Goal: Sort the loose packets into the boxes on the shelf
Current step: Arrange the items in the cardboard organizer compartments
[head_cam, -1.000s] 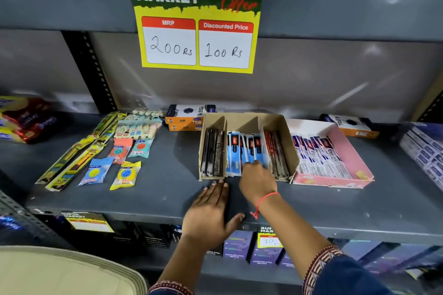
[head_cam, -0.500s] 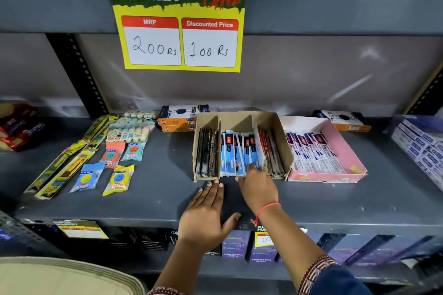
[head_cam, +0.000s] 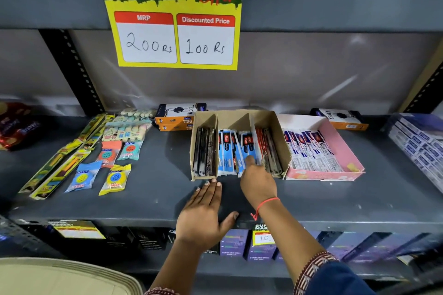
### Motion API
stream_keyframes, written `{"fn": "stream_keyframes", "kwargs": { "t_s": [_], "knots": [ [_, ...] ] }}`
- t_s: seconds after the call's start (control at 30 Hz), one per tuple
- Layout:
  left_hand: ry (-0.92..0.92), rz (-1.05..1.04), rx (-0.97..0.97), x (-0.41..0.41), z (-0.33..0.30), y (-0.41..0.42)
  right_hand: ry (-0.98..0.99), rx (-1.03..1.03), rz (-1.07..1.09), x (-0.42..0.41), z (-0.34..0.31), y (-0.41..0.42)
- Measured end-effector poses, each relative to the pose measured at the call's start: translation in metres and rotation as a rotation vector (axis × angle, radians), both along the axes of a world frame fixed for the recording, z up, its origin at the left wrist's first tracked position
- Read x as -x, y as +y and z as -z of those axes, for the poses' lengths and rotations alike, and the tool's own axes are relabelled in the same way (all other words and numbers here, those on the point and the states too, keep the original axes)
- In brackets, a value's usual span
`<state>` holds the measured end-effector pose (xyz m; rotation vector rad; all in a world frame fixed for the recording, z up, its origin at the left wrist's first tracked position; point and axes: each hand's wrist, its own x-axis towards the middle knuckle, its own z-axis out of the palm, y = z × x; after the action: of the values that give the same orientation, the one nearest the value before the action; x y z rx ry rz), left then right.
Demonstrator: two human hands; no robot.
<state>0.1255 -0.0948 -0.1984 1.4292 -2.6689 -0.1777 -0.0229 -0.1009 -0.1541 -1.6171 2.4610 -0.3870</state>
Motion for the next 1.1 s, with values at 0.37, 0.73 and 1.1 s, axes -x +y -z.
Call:
{"fn": "stream_keyframes", "kwargs": {
  "t_s": [0.37, 0.73, 1.1],
  "knots": [
    [0.032, -0.042, -0.006, 0.0, 0.001, 0.0, 0.056, -0.049, -0.08, 0.002, -0.001, 0.002],
    [0.05, -0.047, 0.017, 0.001, -0.002, 0.002, 0.072, -0.05, -0.272, -0.01, 0.007, 0.0],
    [0.066, -0.063, 0.011, 0.001, -0.002, 0.003, 0.179, -0.009, -0.302, 0.003, 0.008, -0.003]
  ]
}}
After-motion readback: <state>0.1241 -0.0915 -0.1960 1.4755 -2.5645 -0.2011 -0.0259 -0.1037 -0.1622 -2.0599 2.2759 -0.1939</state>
